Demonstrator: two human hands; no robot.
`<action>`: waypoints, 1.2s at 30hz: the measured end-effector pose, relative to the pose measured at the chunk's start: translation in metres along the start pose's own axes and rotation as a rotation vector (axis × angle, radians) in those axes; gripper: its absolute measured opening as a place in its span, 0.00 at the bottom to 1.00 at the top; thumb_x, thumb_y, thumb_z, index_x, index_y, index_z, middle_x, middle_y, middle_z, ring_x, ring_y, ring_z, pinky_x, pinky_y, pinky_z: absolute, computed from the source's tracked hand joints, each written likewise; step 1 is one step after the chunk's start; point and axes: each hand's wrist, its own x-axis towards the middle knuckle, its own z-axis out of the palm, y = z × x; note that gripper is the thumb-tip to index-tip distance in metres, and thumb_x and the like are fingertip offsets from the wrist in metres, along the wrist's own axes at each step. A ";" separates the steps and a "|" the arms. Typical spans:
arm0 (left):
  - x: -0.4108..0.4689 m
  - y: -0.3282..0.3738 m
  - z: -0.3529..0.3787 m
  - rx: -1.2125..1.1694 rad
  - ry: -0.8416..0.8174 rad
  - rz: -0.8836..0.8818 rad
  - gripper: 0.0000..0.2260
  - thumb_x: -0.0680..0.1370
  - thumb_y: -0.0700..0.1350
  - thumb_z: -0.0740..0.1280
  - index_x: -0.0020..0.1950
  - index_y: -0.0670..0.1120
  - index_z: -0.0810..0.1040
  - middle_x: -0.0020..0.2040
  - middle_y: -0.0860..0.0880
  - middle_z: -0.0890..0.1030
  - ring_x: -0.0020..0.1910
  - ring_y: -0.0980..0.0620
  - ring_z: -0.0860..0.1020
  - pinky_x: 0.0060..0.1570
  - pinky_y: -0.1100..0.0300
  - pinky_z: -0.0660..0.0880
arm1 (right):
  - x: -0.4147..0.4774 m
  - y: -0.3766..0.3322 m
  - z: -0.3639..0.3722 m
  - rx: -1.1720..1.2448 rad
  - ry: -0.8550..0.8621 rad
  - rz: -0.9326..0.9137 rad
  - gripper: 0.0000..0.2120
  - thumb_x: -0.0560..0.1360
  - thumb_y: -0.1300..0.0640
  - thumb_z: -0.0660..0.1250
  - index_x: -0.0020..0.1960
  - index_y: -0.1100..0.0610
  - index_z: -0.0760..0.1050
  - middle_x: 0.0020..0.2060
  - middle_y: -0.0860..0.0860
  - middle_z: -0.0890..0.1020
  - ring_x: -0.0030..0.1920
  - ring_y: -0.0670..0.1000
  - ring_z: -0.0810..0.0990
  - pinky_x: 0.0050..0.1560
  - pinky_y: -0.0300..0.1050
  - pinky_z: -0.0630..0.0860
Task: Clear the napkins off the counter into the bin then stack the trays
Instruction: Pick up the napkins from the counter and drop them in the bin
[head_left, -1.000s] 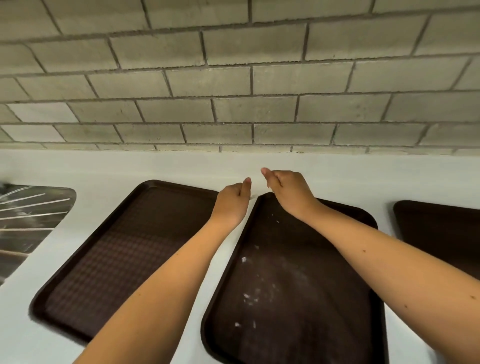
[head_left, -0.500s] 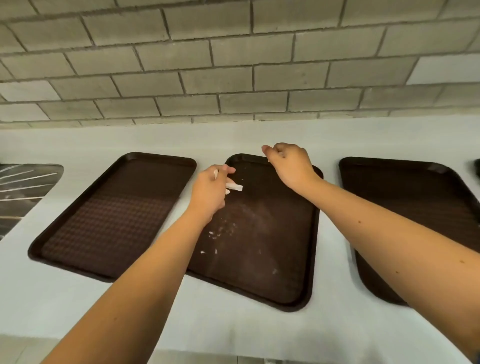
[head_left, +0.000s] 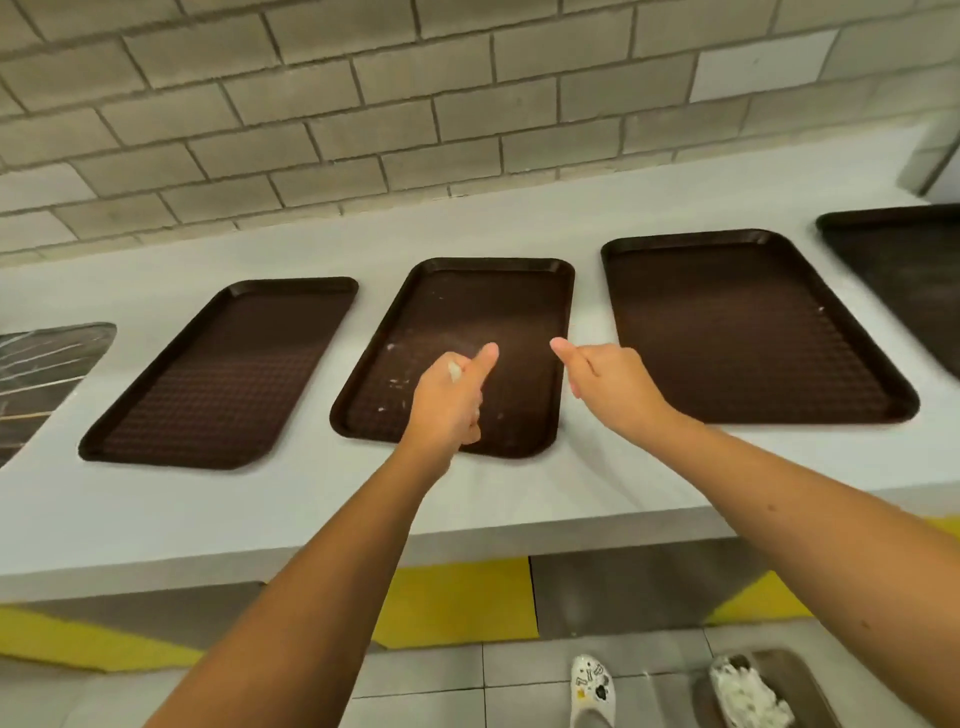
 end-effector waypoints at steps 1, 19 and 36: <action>-0.012 -0.006 0.008 0.079 -0.044 0.048 0.14 0.76 0.56 0.69 0.46 0.47 0.72 0.34 0.48 0.70 0.29 0.54 0.67 0.25 0.62 0.65 | -0.015 0.007 -0.003 -0.001 0.005 0.021 0.30 0.83 0.44 0.50 0.31 0.61 0.72 0.28 0.54 0.76 0.34 0.53 0.77 0.44 0.46 0.72; -0.118 -0.073 0.248 0.179 -0.261 -0.033 0.25 0.83 0.58 0.50 0.27 0.51 0.60 0.24 0.53 0.61 0.23 0.55 0.58 0.24 0.62 0.57 | -0.187 0.223 -0.105 -0.003 -0.027 0.167 0.11 0.83 0.55 0.53 0.53 0.57 0.74 0.31 0.47 0.75 0.37 0.56 0.78 0.41 0.52 0.74; -0.144 -0.187 0.375 0.177 -0.415 -0.528 0.10 0.83 0.42 0.56 0.56 0.42 0.75 0.42 0.47 0.74 0.36 0.52 0.73 0.34 0.59 0.78 | -0.281 0.404 -0.078 0.077 -0.495 0.531 0.13 0.82 0.49 0.56 0.58 0.56 0.73 0.58 0.56 0.72 0.54 0.52 0.72 0.59 0.44 0.68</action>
